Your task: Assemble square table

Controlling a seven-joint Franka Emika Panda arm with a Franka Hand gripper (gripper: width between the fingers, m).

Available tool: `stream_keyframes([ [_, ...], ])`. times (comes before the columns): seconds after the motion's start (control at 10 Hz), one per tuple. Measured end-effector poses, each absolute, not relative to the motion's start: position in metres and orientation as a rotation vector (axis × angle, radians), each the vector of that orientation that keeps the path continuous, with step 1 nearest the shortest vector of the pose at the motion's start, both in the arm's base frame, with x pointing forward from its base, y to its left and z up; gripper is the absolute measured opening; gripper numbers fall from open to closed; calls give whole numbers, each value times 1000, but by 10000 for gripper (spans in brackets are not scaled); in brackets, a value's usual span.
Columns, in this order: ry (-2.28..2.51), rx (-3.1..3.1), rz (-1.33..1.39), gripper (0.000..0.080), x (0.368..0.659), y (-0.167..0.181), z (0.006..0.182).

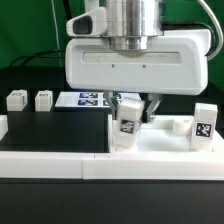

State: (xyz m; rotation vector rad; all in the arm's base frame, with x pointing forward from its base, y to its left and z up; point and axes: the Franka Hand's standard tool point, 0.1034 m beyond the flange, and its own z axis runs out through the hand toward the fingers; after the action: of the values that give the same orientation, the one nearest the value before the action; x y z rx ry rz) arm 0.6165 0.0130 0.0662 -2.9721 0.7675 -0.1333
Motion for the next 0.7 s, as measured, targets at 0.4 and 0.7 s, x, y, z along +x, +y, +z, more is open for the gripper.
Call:
stream_keyframes([
  [0.4,1256,-2788,-106,290,615,12,65],
  [0.7,1848,-2425,-58,280,617,17,62],
])
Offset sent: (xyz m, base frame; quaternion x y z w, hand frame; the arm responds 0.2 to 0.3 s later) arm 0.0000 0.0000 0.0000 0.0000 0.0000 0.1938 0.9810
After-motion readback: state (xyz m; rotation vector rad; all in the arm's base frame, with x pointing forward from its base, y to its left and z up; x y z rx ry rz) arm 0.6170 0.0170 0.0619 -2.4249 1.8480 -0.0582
